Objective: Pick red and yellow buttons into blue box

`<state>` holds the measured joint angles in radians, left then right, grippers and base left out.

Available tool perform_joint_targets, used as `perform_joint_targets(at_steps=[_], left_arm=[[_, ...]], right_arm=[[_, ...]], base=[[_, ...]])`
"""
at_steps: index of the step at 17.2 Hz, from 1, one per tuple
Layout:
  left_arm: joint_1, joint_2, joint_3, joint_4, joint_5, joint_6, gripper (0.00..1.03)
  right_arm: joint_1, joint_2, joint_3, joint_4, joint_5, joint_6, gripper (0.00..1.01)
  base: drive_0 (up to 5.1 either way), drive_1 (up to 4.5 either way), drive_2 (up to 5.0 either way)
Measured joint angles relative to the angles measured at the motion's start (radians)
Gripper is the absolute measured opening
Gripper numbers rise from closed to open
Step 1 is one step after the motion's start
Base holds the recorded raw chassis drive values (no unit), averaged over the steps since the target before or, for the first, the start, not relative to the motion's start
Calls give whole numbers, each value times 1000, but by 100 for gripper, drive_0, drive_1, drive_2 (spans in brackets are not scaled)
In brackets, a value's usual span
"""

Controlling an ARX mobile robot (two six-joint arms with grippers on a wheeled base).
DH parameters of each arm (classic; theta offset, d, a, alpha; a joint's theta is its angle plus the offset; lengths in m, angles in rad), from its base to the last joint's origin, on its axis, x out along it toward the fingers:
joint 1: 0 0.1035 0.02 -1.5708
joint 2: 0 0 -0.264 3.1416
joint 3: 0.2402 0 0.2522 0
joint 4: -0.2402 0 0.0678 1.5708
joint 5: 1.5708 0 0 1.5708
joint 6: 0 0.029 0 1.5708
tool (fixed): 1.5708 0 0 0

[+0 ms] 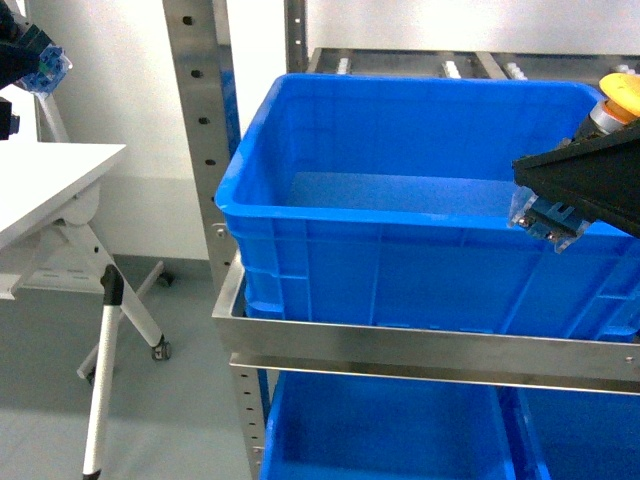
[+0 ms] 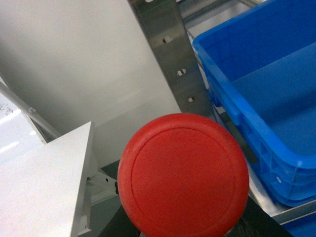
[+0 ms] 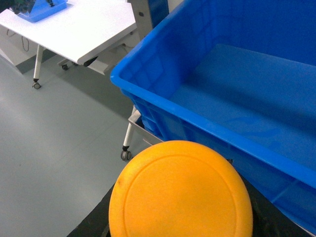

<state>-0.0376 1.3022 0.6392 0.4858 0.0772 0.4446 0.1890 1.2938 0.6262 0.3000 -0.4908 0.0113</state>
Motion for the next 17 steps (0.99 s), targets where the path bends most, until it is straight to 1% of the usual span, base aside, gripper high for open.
perform_joint_targets(at_steps=[17], left_arm=[[2, 0, 0, -4, -2, 0, 23]], right_arm=[[0, 0, 0, 0, 0, 0, 40]], base=[[447, -213, -213]])
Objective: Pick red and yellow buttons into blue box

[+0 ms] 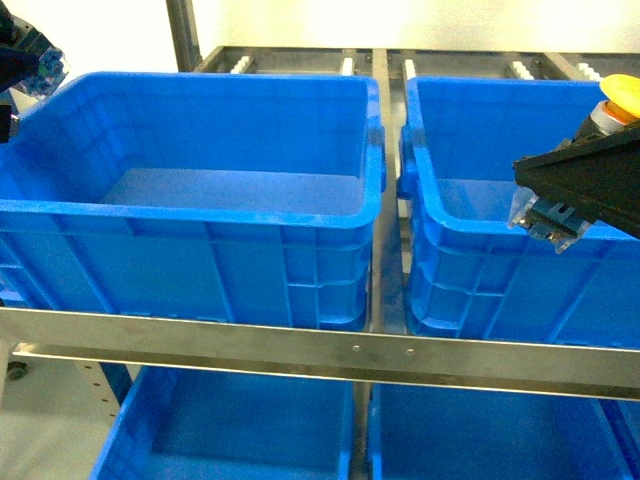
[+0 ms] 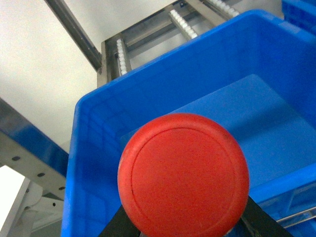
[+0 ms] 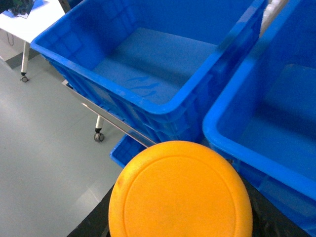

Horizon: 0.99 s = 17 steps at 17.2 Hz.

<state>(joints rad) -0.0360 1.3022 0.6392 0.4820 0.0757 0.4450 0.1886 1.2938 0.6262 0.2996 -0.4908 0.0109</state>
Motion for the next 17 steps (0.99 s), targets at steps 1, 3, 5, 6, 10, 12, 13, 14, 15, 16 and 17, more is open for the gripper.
perform_joint_targets(at_steps=[1, 3, 5, 6, 10, 12, 13, 14, 15, 16, 17], left_arm=[[0, 0, 0, 6, 1, 0, 23], [0, 0, 0, 0, 0, 0, 23], [0, 0, 0, 5, 0, 0, 23], [0, 0, 0, 5, 0, 0, 23], [0, 0, 0, 3, 1, 0, 23], [0, 0, 0, 3, 1, 0, 23], [0, 0, 0, 0, 0, 0, 23], [0, 0, 0, 5, 0, 0, 23], [0, 0, 0, 4, 0, 0, 23], [-3, 0, 0, 1, 3, 0, 23], [-3, 0, 0, 3, 3, 0, 23]], right_arm=[[0, 0, 0, 3, 0, 0, 40], [0, 0, 0, 2, 0, 0, 40], [0, 0, 0, 2, 0, 0, 40], [0, 0, 0, 4, 0, 0, 40], [-1, 0, 0, 2, 1, 0, 40], [0, 0, 0, 2, 0, 0, 40], [0, 0, 0, 2, 0, 0, 40], [0, 0, 0, 3, 0, 0, 40], [0, 0, 0, 2, 0, 0, 40], [-1, 0, 0, 2, 1, 0, 40], [0, 0, 0, 2, 1, 0, 40]], base=[[435, -196, -196], [439, -193, -193], [433, -194, -194], [426, -197, -197], [425, -183, -183], [415, -194, -194], [398, -193, -193], [335, -156, -156], [335, -156, -156], [281, -106, -106], [275, -107, -107]])
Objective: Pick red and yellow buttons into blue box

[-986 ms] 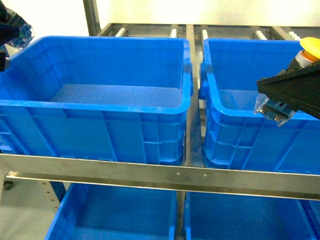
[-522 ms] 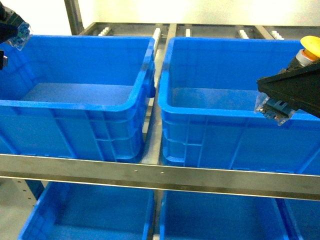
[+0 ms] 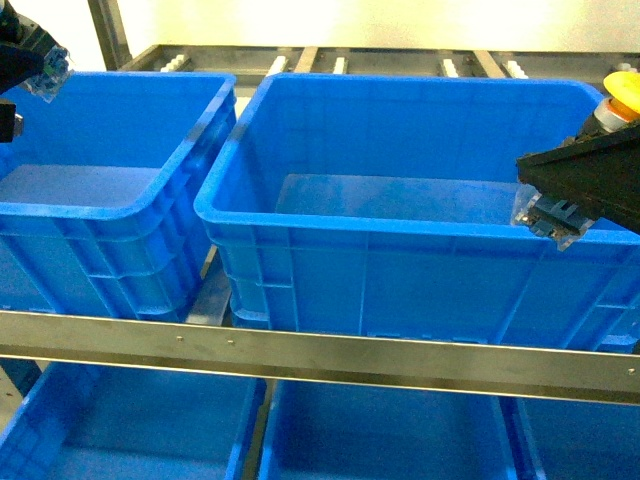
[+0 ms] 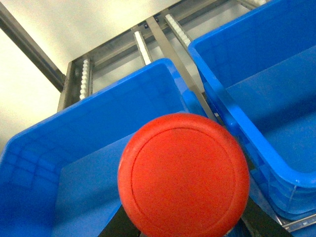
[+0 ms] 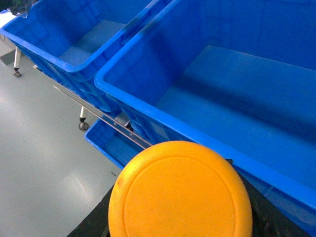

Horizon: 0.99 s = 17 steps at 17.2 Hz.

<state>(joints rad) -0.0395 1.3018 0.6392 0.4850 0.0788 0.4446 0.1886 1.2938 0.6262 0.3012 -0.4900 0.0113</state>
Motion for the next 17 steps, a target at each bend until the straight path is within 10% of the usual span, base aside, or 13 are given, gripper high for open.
perform_joint_targets(at_steps=[17], left_arm=[[5, 0, 0, 0, -4, 0, 23]], right_arm=[[0, 0, 0, -1, -3, 0, 40]], base=[[51, -2, -55]])
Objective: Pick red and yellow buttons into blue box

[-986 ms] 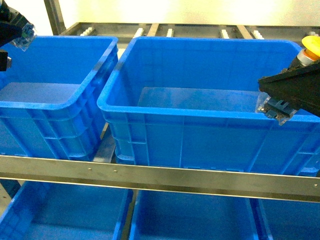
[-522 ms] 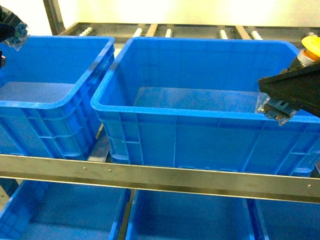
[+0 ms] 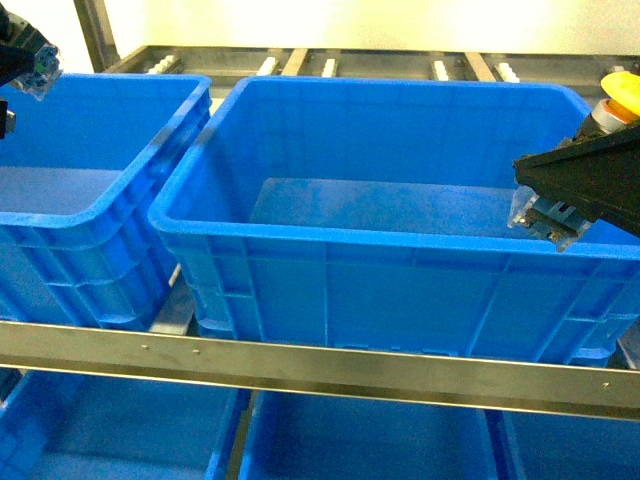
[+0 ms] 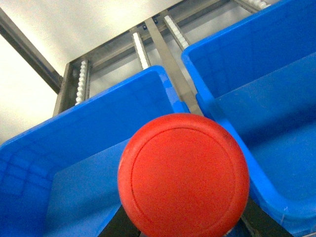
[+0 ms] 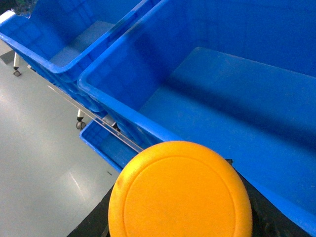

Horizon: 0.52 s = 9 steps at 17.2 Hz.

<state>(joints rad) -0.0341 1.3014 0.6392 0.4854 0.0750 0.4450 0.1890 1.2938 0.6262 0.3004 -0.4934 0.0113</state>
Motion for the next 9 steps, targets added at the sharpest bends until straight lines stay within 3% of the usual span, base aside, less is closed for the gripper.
perform_joint_targets(at_steps=[1, 3, 4, 5, 6, 7, 8, 9], left_arm=[[0, 0, 0, 0, 0, 0, 23], [-5, 0, 0, 0, 3, 0, 23], [-3, 0, 0, 0, 1, 0, 23], [-3, 0, 0, 0, 2, 0, 23], [-3, 0, 0, 0, 1, 0, 23], [-3, 0, 0, 0, 1, 0, 23], [-3, 0, 0, 0, 1, 0, 23], [-3, 0, 0, 0, 1, 0, 23]], right_arm=[[0, 0, 0, 0, 0, 0, 40], [-6, 0, -1, 1, 6, 0, 40], [11, 165, 125, -15, -71, 0, 40], [33, 303, 235, 47, -90, -11, 40], [33, 411, 325, 76, -92, -70, 40], [2, 531, 394, 67, -74, -150, 40], [-31, 600, 419, 77, -78, -193, 40], [-43, 619, 431, 78, -83, -205, 40]], base=[[320, 55, -397], [17, 17, 17], [0, 0, 0], [0, 0, 0], [0, 0, 0], [0, 0, 0], [0, 0, 0], [0, 0, 0]])
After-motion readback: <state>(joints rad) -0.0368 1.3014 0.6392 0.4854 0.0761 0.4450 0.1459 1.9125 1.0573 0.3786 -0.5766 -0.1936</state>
